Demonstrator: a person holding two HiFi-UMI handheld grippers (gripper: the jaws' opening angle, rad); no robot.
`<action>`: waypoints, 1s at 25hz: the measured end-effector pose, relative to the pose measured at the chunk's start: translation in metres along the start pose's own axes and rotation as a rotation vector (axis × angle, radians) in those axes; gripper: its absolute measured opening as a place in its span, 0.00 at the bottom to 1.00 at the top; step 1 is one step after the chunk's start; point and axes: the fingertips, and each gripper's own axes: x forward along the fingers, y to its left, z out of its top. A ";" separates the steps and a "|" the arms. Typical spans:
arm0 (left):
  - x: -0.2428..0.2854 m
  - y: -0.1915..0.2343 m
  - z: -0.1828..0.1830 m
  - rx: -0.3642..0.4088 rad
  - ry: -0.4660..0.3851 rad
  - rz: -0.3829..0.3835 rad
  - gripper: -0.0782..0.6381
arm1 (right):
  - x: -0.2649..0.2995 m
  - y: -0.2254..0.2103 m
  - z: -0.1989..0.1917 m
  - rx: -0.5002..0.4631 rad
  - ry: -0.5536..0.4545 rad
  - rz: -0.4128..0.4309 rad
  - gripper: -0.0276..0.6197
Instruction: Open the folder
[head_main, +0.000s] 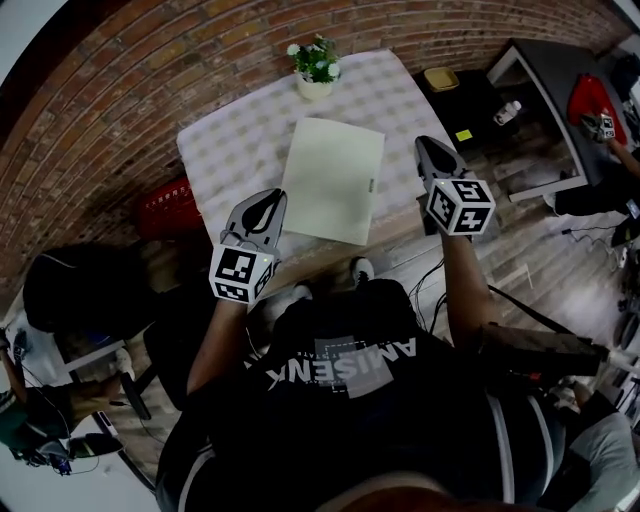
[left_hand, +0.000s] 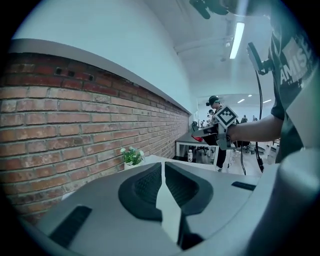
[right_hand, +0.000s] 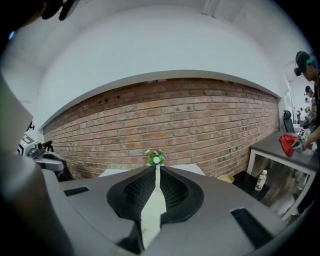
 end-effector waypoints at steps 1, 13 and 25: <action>0.003 0.000 -0.003 0.016 0.009 0.007 0.15 | 0.006 -0.005 -0.003 -0.001 0.010 0.007 0.11; 0.032 -0.010 -0.057 0.057 0.136 -0.004 0.22 | 0.080 -0.047 -0.067 0.000 0.159 0.085 0.12; 0.028 -0.017 -0.124 0.093 0.284 -0.010 0.27 | 0.133 -0.051 -0.153 0.024 0.327 0.101 0.24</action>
